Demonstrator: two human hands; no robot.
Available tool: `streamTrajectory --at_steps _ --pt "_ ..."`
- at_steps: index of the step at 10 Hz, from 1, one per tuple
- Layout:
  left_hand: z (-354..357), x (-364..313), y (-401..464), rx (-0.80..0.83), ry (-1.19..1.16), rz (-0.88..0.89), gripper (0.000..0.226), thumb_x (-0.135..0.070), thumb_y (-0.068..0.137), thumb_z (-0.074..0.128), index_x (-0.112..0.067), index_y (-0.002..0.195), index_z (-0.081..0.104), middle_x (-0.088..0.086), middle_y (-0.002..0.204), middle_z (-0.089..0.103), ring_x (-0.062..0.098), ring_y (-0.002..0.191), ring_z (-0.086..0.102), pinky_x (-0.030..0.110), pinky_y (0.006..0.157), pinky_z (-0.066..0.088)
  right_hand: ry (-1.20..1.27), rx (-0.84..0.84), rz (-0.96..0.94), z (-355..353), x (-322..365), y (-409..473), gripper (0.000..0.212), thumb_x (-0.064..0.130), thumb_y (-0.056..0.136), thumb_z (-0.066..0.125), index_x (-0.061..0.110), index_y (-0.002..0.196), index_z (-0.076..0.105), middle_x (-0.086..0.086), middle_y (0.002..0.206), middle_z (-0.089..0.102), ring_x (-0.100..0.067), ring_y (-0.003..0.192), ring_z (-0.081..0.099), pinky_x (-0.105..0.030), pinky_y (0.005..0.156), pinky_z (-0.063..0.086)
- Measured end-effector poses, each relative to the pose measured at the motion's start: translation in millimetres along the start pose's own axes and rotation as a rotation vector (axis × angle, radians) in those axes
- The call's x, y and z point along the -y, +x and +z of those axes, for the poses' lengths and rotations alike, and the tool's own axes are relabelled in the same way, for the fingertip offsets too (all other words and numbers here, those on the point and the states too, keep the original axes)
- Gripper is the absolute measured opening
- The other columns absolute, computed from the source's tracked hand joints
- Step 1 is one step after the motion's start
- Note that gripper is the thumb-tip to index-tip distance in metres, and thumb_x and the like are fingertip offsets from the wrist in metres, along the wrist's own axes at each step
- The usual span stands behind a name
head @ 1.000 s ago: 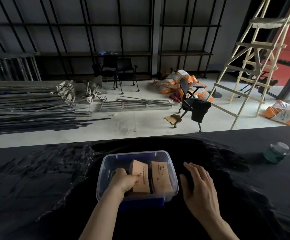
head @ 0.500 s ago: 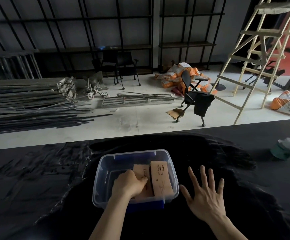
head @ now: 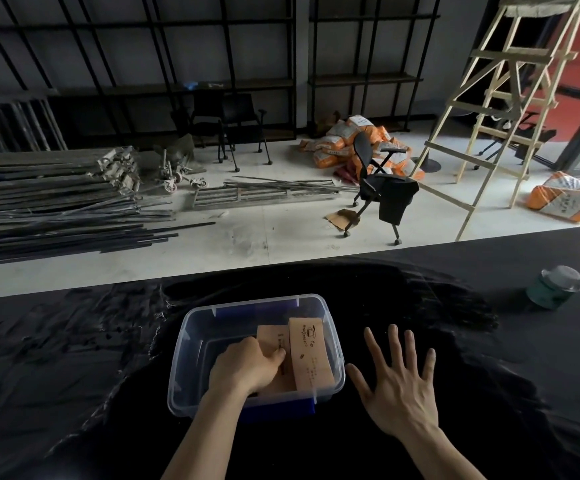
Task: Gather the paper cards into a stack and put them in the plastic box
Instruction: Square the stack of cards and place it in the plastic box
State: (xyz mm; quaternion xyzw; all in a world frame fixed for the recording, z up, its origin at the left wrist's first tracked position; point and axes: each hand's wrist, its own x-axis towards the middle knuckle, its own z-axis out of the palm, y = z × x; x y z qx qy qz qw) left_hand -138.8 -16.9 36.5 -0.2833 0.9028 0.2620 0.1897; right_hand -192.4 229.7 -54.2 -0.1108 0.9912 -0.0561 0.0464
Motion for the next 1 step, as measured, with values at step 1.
streamTrajectory --at_steps 1 --pt "-8.8 6.7 -11.5 -0.147 0.096 0.018 0.056 -0.064 0.096 0.047 -0.021 0.128 0.063 0.0 0.121 0.071 0.022 0.112 0.068 0.037 0.086 0.055 -0.003 0.057 0.007 -6.3 0.3 1.6 0.086 0.082 0.086 0.001 0.04 0.16 -0.001 -0.009 0.171 -0.008 -0.033 0.154 -0.018 -0.063 0.122 -0.009"
